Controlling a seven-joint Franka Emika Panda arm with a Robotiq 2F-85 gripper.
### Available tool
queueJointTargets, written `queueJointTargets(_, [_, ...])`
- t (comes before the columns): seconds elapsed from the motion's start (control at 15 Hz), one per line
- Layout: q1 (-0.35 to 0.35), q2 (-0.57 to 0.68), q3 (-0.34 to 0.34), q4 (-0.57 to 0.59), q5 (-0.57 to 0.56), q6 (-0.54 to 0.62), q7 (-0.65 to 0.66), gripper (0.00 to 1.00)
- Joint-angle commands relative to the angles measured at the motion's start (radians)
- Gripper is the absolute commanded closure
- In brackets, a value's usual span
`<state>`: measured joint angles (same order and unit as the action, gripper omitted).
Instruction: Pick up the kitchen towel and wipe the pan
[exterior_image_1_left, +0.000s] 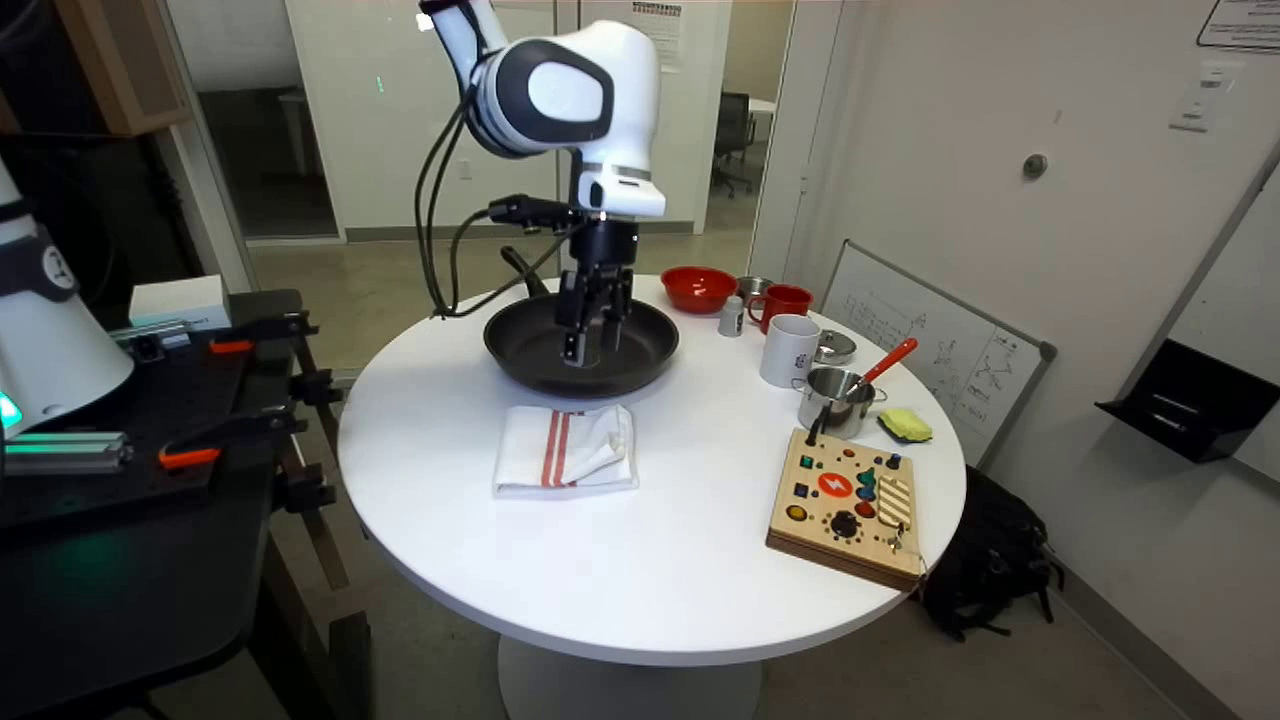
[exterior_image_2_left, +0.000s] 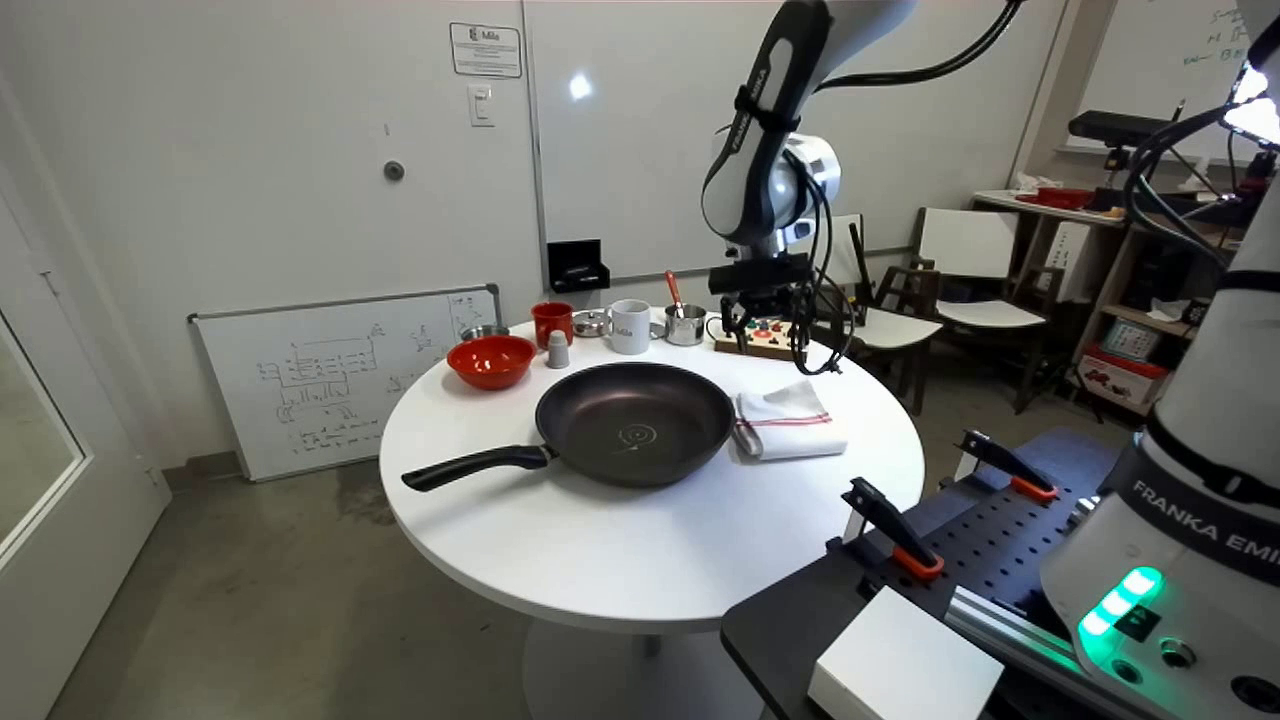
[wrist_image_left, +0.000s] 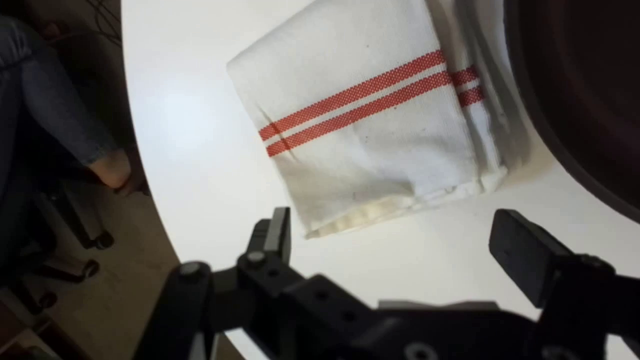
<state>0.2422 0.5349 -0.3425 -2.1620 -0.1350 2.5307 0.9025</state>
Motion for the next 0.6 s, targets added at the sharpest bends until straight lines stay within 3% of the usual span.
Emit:
queueJointTargets(0.0, [0.017,-0.193,-0.008,-0.126,-0.034,-0.101,0.159,0.00])
queueJointTargets(0.13, [-0.032,-0.239,0.045,-0.169,0.005,-0.158,0.187,0.00])
queueJointTargets(0.27, [-0.067,-0.272,0.092,-0.234,0.042,-0.136,0.222,0.00])
queueJointTargets(0.53, [-0.100,-0.278,0.146,-0.374,0.042,0.129,0.270,0.00])
